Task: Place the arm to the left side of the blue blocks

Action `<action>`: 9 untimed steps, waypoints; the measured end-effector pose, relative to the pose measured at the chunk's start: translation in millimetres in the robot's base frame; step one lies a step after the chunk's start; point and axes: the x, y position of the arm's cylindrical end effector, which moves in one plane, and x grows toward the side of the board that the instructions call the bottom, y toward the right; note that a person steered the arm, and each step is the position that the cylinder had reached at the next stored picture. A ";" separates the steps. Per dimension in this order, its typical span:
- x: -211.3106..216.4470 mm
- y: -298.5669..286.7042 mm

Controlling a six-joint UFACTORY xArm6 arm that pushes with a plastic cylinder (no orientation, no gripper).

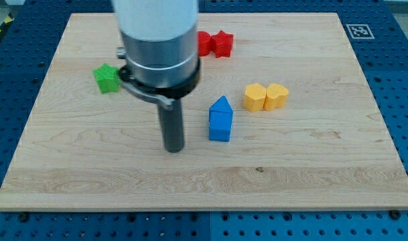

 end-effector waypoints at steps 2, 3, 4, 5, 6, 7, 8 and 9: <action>-8.4 -23.5; -8.4 -23.5; -10.3 -35.1; -16.1 -45.7; -16.4 -46.2; -18.5 -46.2; -24.5 -46.2; -28.6 -46.2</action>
